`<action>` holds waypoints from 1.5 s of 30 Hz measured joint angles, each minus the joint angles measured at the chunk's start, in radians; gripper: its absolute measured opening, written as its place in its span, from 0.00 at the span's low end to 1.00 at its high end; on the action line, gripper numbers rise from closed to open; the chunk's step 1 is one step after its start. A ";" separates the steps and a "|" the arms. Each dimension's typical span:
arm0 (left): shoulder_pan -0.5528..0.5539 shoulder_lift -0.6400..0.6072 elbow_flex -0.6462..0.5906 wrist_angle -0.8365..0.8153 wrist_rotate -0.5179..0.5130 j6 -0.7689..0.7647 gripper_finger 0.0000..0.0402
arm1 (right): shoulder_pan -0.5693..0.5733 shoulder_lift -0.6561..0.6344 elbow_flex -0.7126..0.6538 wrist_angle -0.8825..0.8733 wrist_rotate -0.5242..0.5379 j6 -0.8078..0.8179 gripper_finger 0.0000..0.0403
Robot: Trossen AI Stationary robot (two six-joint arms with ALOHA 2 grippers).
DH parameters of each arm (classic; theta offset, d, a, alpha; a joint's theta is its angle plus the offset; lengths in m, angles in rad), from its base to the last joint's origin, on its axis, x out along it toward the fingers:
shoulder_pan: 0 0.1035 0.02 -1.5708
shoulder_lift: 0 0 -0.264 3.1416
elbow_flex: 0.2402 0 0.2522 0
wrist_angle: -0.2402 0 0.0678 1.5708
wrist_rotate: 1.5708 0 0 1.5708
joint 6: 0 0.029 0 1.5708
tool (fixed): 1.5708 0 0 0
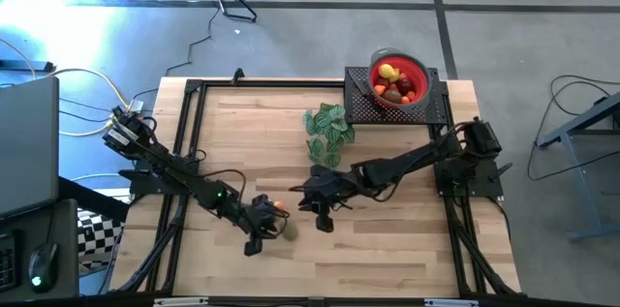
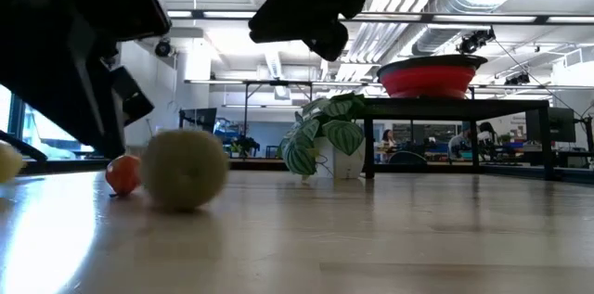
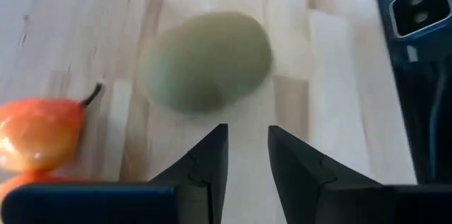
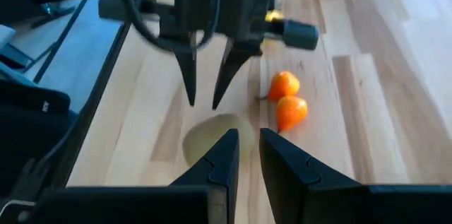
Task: Pick & Place Fruit
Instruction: Put the kiwi into the red colander
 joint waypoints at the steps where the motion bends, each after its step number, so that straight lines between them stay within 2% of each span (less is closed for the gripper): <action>1: 0.000 0.000 0.000 0.012 0.000 0.008 0.25 | 0.004 0.000 0.000 -0.011 0.000 0.004 0.12; 12: 0.000 0.000 0.000 0.062 -0.022 0.040 0.25 | 0.036 0.000 0.000 -0.162 0.018 0.202 0.12; 22: 0.017 0.000 -0.001 0.067 -0.043 0.073 0.25 | 0.033 0.000 0.000 -0.131 0.097 0.162 0.14; 26: 0.020 0.000 -0.001 0.066 -0.038 0.079 0.25 | 0.034 0.000 0.000 -0.115 0.125 0.122 0.25; 34: 0.020 -0.002 -0.001 0.066 -0.038 0.109 0.25 | 0.035 0.000 0.000 -0.069 0.165 0.029 0.62; 37: 0.020 -0.020 -0.001 0.066 -0.047 0.125 0.25 | 0.035 0.008 0.000 -0.059 0.159 0.012 0.73; 40: 0.020 -0.059 -0.002 0.050 -0.075 0.179 0.25 | 0.036 0.028 -0.001 -0.058 0.132 -0.009 0.79; 45: 0.020 -0.194 -0.001 -0.028 -0.166 0.255 0.25 | 0.036 0.093 -0.002 0.033 0.069 -0.008 0.80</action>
